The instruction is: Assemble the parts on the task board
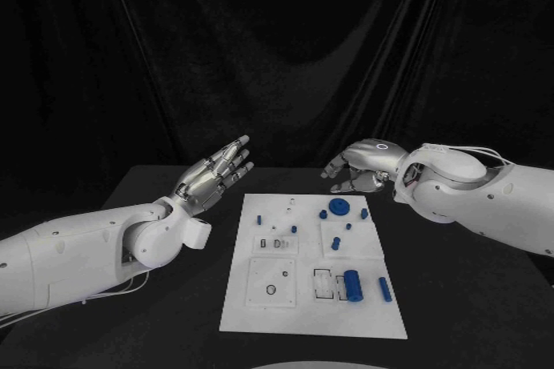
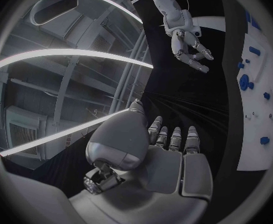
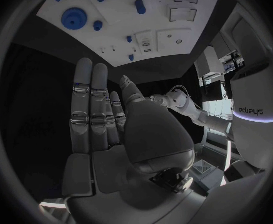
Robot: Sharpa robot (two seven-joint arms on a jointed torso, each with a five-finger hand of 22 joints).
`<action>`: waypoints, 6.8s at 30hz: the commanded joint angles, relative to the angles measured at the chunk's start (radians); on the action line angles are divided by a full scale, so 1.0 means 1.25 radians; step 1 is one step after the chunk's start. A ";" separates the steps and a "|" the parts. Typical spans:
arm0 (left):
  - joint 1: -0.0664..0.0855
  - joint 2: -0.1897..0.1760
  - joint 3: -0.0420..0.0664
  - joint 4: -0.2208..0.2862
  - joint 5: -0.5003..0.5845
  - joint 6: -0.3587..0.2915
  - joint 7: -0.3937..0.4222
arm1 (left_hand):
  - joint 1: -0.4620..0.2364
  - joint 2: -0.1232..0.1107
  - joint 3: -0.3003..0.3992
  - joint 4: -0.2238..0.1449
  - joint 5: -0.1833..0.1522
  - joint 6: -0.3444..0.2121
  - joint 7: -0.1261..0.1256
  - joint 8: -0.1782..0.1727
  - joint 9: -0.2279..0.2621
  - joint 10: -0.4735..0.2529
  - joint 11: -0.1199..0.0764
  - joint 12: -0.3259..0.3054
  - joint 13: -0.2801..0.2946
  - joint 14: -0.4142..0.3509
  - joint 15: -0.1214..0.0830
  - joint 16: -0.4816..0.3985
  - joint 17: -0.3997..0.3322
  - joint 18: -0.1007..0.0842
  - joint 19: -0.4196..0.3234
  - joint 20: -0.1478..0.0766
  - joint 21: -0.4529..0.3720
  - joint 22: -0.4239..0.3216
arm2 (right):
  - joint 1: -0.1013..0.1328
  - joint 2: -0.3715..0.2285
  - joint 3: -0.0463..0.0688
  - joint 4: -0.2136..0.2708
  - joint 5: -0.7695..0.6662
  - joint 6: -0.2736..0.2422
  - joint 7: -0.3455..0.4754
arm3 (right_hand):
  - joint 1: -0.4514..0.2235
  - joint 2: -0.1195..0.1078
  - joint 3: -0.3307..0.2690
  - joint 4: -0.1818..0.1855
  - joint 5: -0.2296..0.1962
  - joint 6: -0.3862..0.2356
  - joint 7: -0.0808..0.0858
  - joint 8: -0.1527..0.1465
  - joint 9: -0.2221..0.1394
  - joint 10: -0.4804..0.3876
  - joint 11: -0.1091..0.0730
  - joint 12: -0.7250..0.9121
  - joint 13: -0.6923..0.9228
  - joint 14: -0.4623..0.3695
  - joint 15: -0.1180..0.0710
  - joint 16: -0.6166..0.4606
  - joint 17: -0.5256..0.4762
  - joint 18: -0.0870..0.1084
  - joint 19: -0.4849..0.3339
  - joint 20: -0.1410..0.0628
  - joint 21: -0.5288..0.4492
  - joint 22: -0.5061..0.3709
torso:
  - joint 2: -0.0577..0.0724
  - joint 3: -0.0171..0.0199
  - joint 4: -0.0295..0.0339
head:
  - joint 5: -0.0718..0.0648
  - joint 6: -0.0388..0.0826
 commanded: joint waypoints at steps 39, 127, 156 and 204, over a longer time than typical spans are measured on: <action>0.008 -0.013 0.001 0.003 -0.020 -0.008 0.042 | 0.037 0.010 0.018 -0.001 0.070 0.025 0.012 0.007 0.003 0.002 0.021 -0.003 0.001 0.000 0.004 -0.003 -0.001 0.012 0.000 0.008 -0.005 -0.001 | 0.004 0.018 0.001 -0.041 -0.117 0.091 -0.099 | -0.001 -0.024 0.047 0.000 0.001 0.002 0.005 -0.023 0.007 0.021 -0.002 -0.023 0.001 0.006 -0.013 0.214 0.109 0.005 -0.017 -0.014 0.134 0.116 | 0.099 -0.0054 0.0260 | -0.028 -0.015; 0.007 -0.011 0.001 -0.031 -0.020 0.033 0.001 | 0.084 0.009 0.072 -0.008 0.145 0.101 0.048 0.036 0.012 0.013 0.061 0.000 0.004 0.000 0.006 -0.003 -0.001 0.014 0.000 0.017 -0.005 -0.001 | -0.043 0.078 0.001 -0.119 -0.082 0.013 -0.004 | 0.040 -0.063 0.309 -0.021 -0.002 0.180 0.047 0.006 0.030 0.163 -0.013 -0.020 -0.004 -0.023 0.002 0.300 0.185 0.006 -0.135 0.000 0.280 0.300 | 0.117 -0.0086 0.0313 | -0.035 -0.044; 0.007 -0.014 0.001 0.002 -0.073 -0.041 0.057 | 0.098 -0.001 0.050 0.000 0.153 -0.083 -0.042 -0.006 -0.008 0.002 -0.019 -0.003 0.001 0.000 -0.008 -0.003 -0.001 0.012 0.000 0.006 -0.005 -0.001 | 0.019 0.209 0.001 -0.221 -0.050 0.042 -0.004 | 0.023 -0.089 0.346 -0.008 -0.025 0.179 0.051 -0.007 0.032 0.156 -0.007 -0.025 -0.005 -0.015 0.006 0.348 0.243 0.007 -0.151 0.007 0.300 0.326 | 0.145 -0.0136 0.0515 | -0.033 -0.023; 0.007 -0.007 0.001 -0.008 -0.080 -0.008 0.034 | 0.105 0.008 0.049 -0.002 0.165 -0.074 -0.010 -0.001 -0.005 -0.003 0.003 -0.005 -0.001 0.000 -0.006 -0.003 -0.001 0.013 0.000 0.008 -0.005 -0.001 | -0.010 0.242 0.001 -0.279 -0.052 0.039 -0.026 | 0.010 -0.109 0.377 0.005 -0.018 0.158 0.052 -0.027 0.029 0.112 0.002 -0.027 -0.005 -0.022 0.013 0.363 0.261 0.007 -0.170 0.014 0.319 0.355 | 0.157 -0.0174 0.0519 | -0.046 -0.018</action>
